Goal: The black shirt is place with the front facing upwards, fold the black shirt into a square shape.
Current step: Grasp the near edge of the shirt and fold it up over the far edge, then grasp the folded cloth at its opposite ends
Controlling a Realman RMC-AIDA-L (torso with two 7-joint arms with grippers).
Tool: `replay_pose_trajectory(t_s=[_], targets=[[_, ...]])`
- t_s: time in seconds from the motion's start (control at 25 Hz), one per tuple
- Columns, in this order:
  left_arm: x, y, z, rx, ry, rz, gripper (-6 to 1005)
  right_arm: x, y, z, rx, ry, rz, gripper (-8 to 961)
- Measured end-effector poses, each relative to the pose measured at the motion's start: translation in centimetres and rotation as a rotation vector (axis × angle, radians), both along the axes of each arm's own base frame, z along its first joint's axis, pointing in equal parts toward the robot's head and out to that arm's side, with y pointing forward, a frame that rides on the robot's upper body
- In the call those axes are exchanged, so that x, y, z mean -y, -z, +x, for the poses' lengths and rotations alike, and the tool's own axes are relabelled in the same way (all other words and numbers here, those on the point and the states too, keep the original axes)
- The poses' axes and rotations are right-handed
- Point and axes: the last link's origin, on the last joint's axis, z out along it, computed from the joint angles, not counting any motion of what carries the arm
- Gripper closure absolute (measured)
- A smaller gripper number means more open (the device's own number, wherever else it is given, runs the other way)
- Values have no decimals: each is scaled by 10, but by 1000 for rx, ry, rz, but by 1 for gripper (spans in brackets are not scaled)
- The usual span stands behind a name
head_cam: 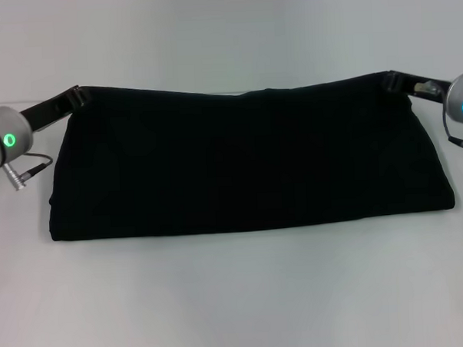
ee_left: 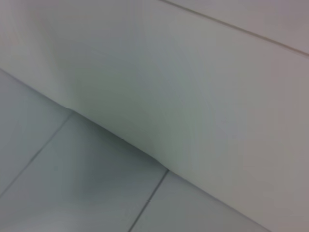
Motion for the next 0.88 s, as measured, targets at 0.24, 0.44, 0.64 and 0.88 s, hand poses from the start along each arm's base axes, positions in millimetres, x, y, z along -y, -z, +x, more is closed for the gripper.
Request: replay_pose_trajectory(t_s=[0.24,0.44,0.64,0.88], targets=[[-6,10,2,-80,-28,31,950,0,7,0,52,-24,20,898],[-7,12,1,-73,-37,31,824,2,6,4,48,-36,53,732],[8,3,-6,20,28,-27,529,11,4,10,-13,-65,30,530],[54,-25,-15,324,123,-230,384,47,-1,2,-66,-381,-166,398]])
